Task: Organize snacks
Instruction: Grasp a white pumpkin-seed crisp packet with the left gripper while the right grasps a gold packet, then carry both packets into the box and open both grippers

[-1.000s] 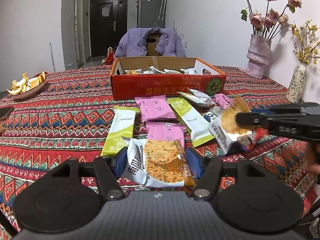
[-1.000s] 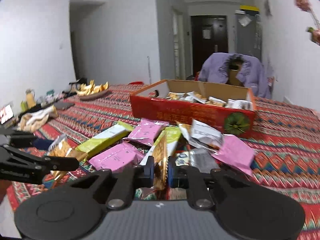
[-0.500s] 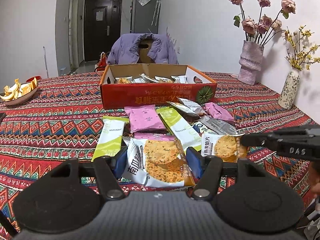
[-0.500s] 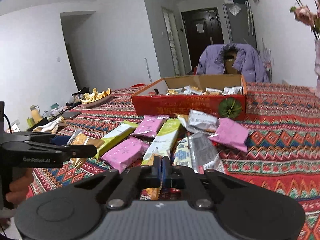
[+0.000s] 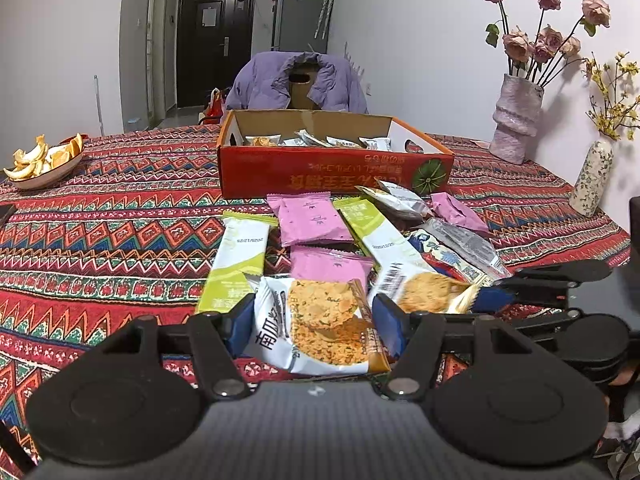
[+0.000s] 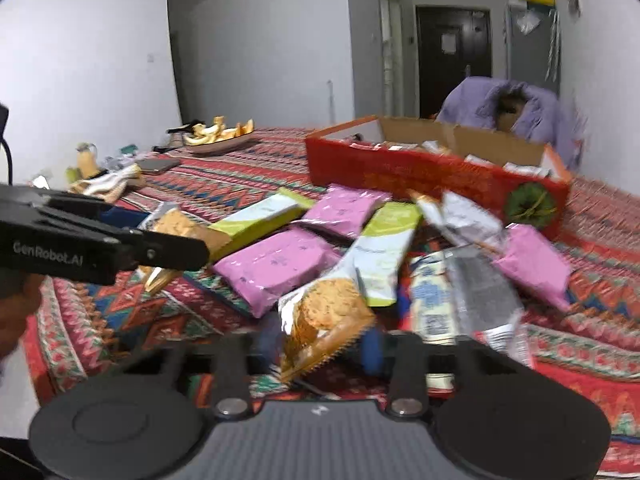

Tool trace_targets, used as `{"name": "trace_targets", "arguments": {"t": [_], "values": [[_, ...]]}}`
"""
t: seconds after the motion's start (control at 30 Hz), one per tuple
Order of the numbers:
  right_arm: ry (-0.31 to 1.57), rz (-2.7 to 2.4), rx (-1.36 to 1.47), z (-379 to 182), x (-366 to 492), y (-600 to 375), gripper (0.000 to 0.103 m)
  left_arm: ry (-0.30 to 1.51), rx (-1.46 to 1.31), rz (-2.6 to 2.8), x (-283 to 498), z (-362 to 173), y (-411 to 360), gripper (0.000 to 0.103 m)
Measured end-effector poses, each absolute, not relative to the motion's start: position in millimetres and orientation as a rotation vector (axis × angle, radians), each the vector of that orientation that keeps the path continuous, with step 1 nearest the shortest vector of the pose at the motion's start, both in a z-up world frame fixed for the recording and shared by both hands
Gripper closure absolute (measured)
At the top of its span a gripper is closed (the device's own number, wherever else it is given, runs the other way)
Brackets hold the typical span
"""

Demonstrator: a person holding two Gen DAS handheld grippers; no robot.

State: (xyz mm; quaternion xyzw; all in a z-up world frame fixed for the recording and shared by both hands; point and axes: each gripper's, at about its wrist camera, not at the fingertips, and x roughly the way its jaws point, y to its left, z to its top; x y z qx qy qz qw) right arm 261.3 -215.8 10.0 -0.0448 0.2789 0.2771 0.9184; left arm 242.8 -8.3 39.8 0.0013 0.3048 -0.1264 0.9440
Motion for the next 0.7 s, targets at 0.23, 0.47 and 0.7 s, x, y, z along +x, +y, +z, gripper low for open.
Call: {"name": "trace_targets", "arguments": {"t": [0.23, 0.47, 0.7], "values": [[0.514, 0.582, -0.12, 23, 245, -209, 0.094, 0.616, -0.004, -0.24, 243, 43, -3, 0.04], [0.433, 0.561, -0.158, 53, 217, -214, 0.098, 0.587, -0.021, -0.249, 246, 55, -1, 0.04], [0.372, 0.46, -0.129, 80, 241, -235, 0.098, 0.53, -0.027, -0.271, 287, 81, -6, 0.04]]}}
